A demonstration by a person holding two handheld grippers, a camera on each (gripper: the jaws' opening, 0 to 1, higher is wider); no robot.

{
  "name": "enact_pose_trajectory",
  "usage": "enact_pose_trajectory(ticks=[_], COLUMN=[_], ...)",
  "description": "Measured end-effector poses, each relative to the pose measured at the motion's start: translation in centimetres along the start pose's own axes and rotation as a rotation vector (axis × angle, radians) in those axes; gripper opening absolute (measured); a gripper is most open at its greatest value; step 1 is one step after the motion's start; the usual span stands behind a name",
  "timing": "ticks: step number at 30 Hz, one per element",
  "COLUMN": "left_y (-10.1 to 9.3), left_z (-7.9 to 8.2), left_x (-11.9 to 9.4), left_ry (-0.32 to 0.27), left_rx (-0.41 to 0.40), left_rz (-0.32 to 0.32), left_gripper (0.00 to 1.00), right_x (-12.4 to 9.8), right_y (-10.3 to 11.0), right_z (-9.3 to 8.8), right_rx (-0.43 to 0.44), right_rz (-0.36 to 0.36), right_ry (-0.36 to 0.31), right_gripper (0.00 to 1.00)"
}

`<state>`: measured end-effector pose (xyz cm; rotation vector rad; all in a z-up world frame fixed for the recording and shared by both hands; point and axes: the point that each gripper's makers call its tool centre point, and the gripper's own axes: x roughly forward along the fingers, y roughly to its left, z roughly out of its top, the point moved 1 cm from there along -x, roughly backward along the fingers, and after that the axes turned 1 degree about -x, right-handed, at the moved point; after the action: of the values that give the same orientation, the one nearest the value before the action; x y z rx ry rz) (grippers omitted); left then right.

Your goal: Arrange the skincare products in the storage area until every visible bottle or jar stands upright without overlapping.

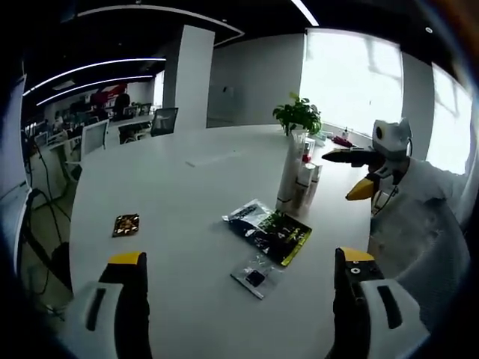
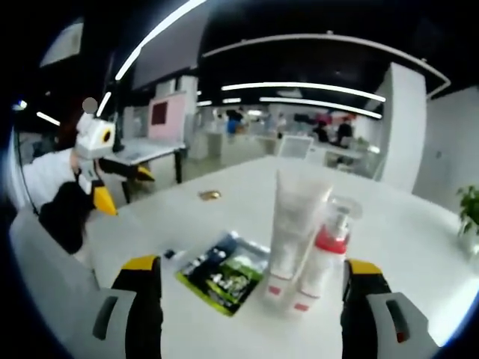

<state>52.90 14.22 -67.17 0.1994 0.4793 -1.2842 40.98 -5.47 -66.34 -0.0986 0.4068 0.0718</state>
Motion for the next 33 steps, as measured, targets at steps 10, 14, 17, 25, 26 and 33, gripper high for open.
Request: enact_pose_trajectory(ticks=[10, 14, 17, 25, 26, 33], left_y=[0.3, 0.1, 0.0, 1.0, 1.2, 2.1], left_z=[-0.2, -0.2, -0.4, -0.3, -0.5, -0.8], left_x=[0.1, 0.0, 0.1, -0.3, -0.3, -0.4], left_ry=[0.011, 0.011, 0.02, -0.007, -0.001, 0.001], left_rx=[0.014, 0.005, 0.022, 0.011, 0.016, 0.015], left_rz=[-0.015, -0.016, -0.021, 0.001, 0.002, 0.009], left_gripper=[0.99, 0.99, 0.99, 0.99, 0.99, 0.99], right_x=[-0.1, -0.1, -0.2, -0.6, -0.6, 0.2], right_y=[-0.1, 0.4, 0.6, 1.7, 2.0, 4.7], right_z=[0.0, 0.3, 0.2, 1.5, 2.1, 5.3], right_rx=[-0.011, -0.038, -0.033, -0.035, -0.037, -0.069], right_rz=[-0.012, -0.003, 0.005, 0.021, 0.026, 0.083], right_ry=[0.014, 0.003, 0.007, -0.01, -0.02, -0.077], right_gripper=[1.0, 1.0, 1.0, 1.0, 1.0, 1.0])
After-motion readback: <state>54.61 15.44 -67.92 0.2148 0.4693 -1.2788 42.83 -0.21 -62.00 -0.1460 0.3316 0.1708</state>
